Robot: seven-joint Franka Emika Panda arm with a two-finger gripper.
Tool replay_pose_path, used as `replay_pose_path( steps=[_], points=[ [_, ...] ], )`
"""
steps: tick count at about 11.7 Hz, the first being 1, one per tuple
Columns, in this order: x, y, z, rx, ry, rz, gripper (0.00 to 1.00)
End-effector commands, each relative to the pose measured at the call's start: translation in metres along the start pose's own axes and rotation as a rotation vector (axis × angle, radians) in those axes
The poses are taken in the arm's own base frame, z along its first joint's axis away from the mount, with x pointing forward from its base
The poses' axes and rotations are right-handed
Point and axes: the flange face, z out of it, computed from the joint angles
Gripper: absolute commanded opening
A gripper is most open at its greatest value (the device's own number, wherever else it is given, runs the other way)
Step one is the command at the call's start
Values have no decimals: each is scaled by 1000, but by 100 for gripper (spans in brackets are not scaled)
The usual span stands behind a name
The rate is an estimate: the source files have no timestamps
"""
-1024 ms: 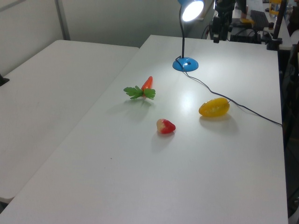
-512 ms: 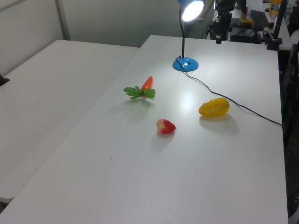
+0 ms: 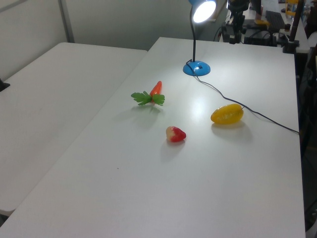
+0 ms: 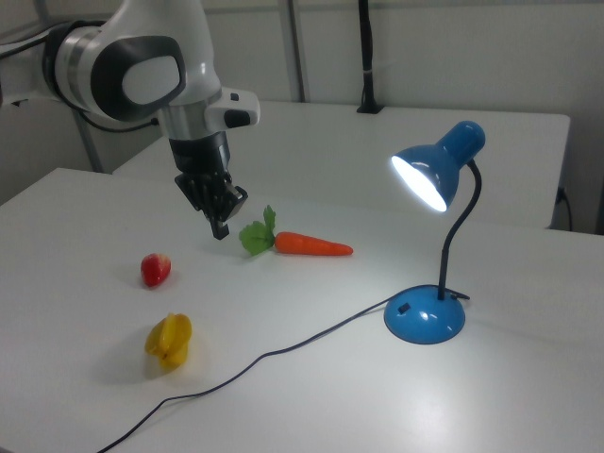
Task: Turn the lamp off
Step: 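Move the gripper over to the blue lamp's round base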
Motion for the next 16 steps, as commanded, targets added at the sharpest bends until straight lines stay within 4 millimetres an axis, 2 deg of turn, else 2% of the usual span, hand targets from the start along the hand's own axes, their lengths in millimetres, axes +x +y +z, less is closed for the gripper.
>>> replay_pose_path(
  steps=[1,5,9,13,16],
  points=[
    [11,18,14,10,57,32,0],
    [38,49,50,-2,218,192,0],
    [68,85,95,-20,327,349,0],
    [88,118,133,-45,432,412,0],
    [105,135,151,-63,463,428,0]
  ],
)
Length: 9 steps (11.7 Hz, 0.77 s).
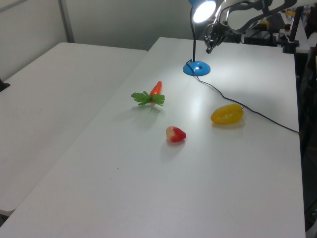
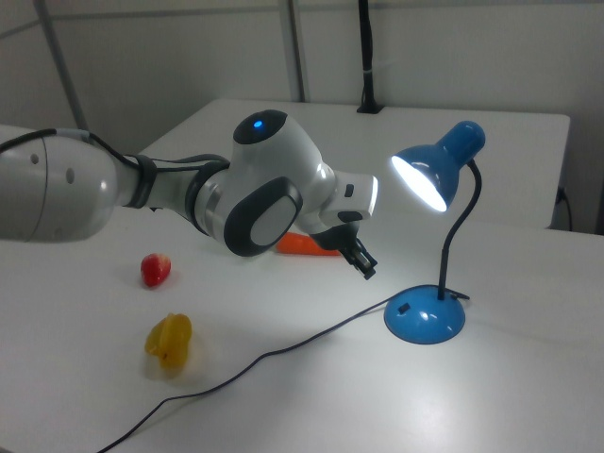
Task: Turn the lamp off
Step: 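Move the gripper over to the blue lamp's round base, then lower the gripper and press the switch on the lamp base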
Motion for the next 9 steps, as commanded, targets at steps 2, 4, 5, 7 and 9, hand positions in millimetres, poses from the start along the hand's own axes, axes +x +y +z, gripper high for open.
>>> replay_pose_path(
  steps=[2,4,5,7,9],
  points=[
    [19,5,34,-13,53,26,0],
    [17,10,52,-18,69,27,0],
    [19,9,59,-18,81,24,0],
    [21,10,73,-26,82,44,0],
    [18,14,83,-40,83,56,0]
  ],
)
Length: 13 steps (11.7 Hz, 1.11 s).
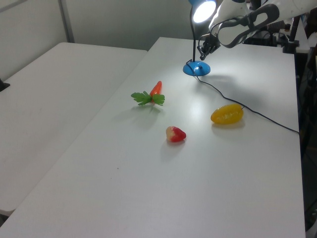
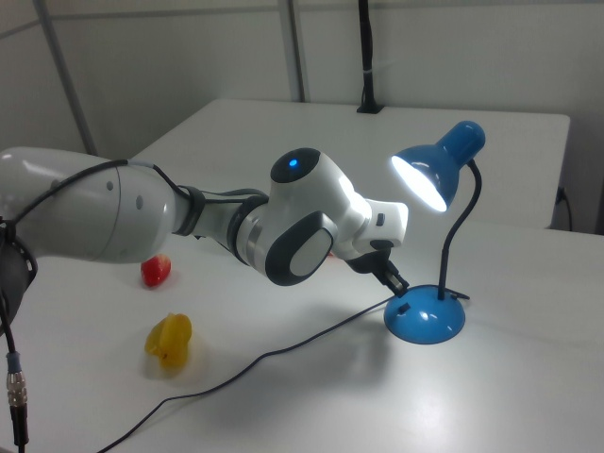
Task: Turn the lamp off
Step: 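Lower the gripper and press the switch on the lamp base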
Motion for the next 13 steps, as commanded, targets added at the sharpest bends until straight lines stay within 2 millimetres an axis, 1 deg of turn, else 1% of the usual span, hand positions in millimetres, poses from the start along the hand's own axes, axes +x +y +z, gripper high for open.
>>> replay_pose_path(
  steps=[1,3,4,6,9,12,13],
  points=[
    [1,0,12,-10,37,34,0],
    [-2,-1,18,-23,35,35,0],
    [-7,-3,25,-32,25,33,0],
    [-10,-6,28,-48,26,21,0],
    [-20,-6,36,-66,8,-7,0],
    [-41,-8,48,-85,-33,-50,0],
    [-45,-8,50,-88,-41,-56,0]
  ],
)
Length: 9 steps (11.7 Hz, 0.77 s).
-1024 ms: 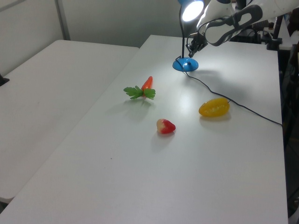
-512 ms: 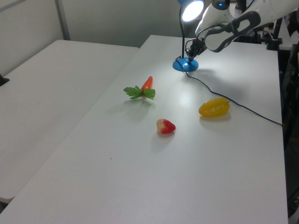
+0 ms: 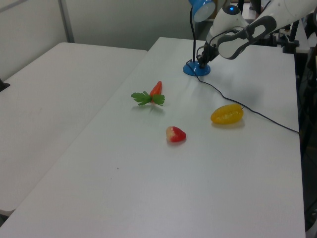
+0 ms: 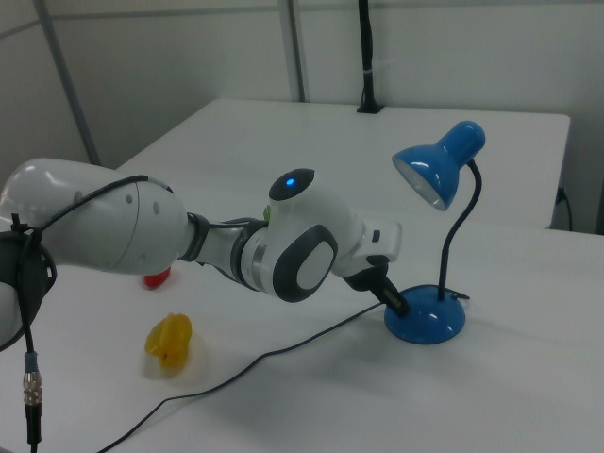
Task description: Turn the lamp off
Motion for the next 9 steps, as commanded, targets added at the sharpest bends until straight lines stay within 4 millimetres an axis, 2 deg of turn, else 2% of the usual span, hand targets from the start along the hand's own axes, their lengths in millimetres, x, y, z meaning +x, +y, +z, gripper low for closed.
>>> replay_pose_path(
  steps=[1,3,6,9],
  points=[
    [-28,-3,17,-17,-41,-20,0],
    [-32,-4,16,-18,-50,-24,0],
    [-31,-13,-1,-15,-63,-34,0],
    [-31,-35,-44,-44,-165,-71,0]
  ],
)
